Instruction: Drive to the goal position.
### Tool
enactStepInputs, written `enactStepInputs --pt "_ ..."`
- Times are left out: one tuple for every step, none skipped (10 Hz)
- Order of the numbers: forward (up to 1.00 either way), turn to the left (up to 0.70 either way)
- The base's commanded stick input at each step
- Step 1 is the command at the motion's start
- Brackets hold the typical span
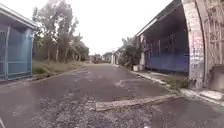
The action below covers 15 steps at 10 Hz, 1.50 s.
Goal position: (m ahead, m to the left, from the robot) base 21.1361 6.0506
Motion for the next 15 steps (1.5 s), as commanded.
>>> enactStepInputs --pt "0.85 0.0" --pt "0.85 0.0" --pt "0.85 0.0" --pt "0.85 0.0" --pt "0.85 0.13" --pt "0.85 0.33" --pt "0.85 0.13" --pt "0.85 0.0" --pt "0.85 0.0" --pt "0.85 0.0" --pt "0.85 0.0" --pt "0.85 0.0" --pt "0.85 0.0" --pt "0.85 0.0" --pt "0.85 0.0"
